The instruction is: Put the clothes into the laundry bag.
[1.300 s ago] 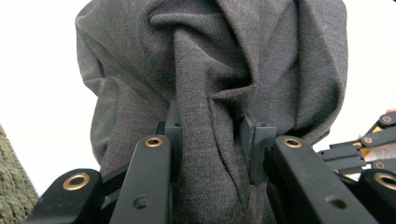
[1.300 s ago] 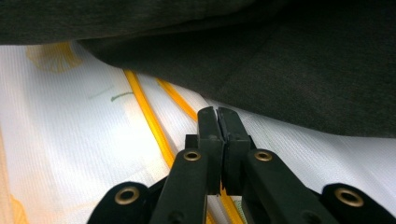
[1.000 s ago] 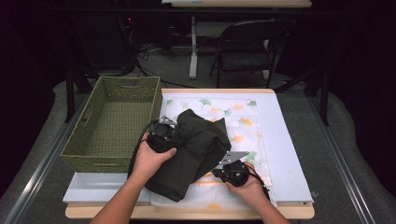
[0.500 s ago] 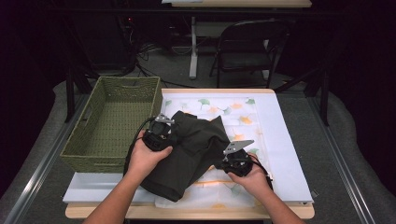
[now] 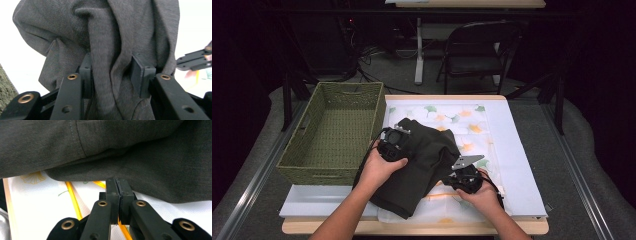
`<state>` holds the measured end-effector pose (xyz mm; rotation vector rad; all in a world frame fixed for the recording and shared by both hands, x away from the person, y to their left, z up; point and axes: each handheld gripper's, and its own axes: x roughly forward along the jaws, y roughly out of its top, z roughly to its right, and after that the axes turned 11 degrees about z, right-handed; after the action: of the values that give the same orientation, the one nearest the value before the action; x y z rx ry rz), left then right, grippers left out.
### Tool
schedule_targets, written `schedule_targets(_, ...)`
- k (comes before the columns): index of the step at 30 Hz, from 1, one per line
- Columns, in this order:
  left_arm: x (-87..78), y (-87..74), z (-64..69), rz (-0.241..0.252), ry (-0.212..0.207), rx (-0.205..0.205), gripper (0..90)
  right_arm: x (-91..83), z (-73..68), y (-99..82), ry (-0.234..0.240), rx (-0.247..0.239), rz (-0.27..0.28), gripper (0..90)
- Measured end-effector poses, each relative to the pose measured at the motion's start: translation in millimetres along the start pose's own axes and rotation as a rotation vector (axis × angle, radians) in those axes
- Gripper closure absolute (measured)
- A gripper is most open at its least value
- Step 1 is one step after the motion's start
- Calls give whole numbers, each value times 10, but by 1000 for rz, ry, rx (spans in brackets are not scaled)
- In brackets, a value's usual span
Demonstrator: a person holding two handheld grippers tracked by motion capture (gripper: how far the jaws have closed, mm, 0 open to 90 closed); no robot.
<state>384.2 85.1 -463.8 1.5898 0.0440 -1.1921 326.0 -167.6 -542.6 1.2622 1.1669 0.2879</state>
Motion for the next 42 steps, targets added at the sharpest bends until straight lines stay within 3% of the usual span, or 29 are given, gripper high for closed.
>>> schedule_targets(5,74,2,-29,-21,-9,-2,556,-8,-13,-3,-3,0,7,890)
schedule_targets(7,94,4,-21,-17,-4,-25,523,-12,-18,-4,-4,1,8,890)
schedule_targets(9,128,12,-17,-16,-13,-38,442,-13,-19,-6,-5,4,9,890)
schedule_targets(11,211,14,12,-24,27,-68,342,-13,-20,-6,-5,7,10,890)
schedule_targets(14,368,1,35,-77,45,-57,270,-11,-21,-11,-6,2,10,890)
schedule_targets(20,404,-1,25,-82,39,-46,246,-9,-29,-18,-8,5,3,890)
schedule_targets(21,515,-34,-5,-84,25,-48,246,-9,-29,-18,-8,5,3,890)
schedule_targets(22,515,-34,-5,-84,25,-48,151,-9,-29,-18,-8,5,3,890)
schedule_targets(24,535,-60,2,-72,28,-65,151,-4,-27,-28,-7,-7,3,890)
schedule_targets(28,579,-103,17,-77,32,-70,27,-2,-30,-30,-10,-10,6,890)
schedule_targets(36,657,-138,26,-97,29,-57,0,6,-33,-35,-12,-10,5,890)
schedule_targets(42,656,-168,-21,-103,15,-44,195,3,-41,-36,-18,-18,3,889)
